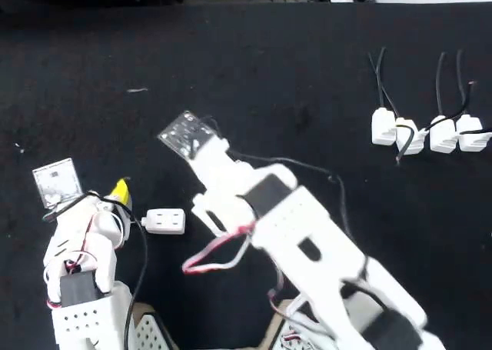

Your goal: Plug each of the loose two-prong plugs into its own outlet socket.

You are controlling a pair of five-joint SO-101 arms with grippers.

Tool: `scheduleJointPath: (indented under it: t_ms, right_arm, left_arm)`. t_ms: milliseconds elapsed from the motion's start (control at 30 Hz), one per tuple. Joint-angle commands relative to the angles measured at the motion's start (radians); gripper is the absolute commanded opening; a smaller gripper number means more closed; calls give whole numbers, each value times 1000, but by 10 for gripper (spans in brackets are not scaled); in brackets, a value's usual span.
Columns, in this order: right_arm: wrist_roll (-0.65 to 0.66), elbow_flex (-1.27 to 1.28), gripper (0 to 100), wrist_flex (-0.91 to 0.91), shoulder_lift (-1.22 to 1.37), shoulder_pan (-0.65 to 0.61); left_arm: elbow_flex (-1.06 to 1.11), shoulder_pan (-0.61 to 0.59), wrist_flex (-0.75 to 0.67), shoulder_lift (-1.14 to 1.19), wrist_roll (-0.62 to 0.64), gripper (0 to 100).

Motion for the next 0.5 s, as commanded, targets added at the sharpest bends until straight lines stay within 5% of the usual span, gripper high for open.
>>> scheduleJointPath:
  t_ms: [0, 200, 467]
  right_arm:
    - [-3, -228, 11, 178, 119, 21]
    - [-3, -292, 11, 206, 160, 21]
    - [41, -285, 11, 206, 162, 40]
  left_arm:
    - [-68, -1, 41, -5, -161, 216]
    - [38, 1, 32, -5, -387, 216]
    - [81, 64, 28, -5, -433, 216]
